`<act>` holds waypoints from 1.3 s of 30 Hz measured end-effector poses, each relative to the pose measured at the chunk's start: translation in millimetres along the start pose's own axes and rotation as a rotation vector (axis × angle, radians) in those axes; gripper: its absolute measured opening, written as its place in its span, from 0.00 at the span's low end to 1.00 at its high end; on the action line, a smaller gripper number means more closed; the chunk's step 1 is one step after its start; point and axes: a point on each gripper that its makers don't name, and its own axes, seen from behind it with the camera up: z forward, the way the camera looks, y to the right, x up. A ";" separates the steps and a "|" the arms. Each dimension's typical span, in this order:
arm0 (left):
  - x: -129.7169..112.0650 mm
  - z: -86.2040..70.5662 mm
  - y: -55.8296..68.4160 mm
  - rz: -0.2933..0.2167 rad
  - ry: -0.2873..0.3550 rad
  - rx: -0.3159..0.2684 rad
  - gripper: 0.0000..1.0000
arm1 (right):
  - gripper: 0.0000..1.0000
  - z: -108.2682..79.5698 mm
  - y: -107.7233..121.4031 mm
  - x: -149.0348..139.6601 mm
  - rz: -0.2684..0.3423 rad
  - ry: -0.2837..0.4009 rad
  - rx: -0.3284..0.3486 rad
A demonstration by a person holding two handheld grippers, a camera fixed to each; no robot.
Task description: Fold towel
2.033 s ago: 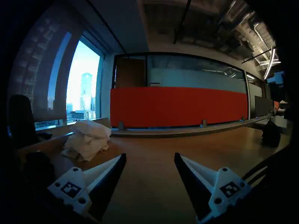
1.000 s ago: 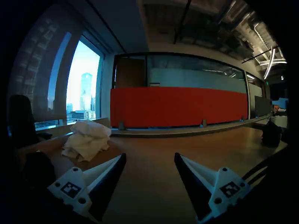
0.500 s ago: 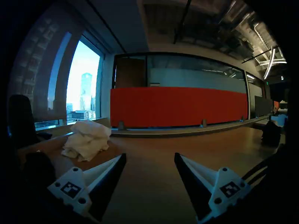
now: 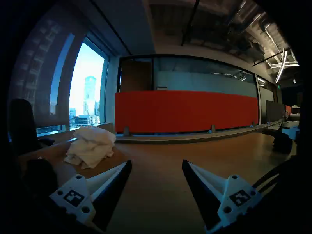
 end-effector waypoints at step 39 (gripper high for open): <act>0.0 -0.6 -0.5 0.000 0.000 0.000 0.95 | 0.99 -1.9 -8.0 -5.4 -0.042 0.003 0.021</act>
